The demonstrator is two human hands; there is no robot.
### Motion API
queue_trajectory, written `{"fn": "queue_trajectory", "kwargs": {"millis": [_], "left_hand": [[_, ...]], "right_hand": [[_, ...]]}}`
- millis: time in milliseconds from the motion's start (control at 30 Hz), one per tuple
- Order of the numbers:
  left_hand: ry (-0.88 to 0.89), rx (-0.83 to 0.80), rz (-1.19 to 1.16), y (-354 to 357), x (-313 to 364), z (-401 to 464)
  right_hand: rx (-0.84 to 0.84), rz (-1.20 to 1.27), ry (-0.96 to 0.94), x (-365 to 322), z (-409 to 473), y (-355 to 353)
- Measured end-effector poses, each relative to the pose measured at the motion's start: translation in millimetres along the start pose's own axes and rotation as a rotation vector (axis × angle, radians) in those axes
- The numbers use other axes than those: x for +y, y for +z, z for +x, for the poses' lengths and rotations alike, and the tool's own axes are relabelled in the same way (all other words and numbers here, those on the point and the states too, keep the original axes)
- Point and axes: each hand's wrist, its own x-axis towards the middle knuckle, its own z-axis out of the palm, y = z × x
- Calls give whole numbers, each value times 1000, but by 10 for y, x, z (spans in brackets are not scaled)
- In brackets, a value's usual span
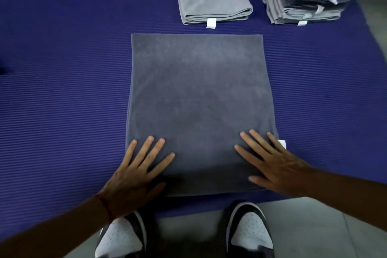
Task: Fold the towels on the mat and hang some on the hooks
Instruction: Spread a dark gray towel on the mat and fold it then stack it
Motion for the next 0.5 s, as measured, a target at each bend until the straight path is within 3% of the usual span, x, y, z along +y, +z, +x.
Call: {"fn": "queue_trajectory", "kwargs": {"millis": [133,233,400,500], "left_hand": [[116,-84,35,-45,-137,-40],[201,-98,60,-64,-260,-90],[367,74,-18,21,-401,-308],[341,167,-98,13,-483,-341]], "right_hand": [[-72,-111,-145,261,-343,-33],[-65,-126,-150,258,-477,87],[166,-8,-175,106,-479,188],[211,50,-183,154,-391,171]]}}
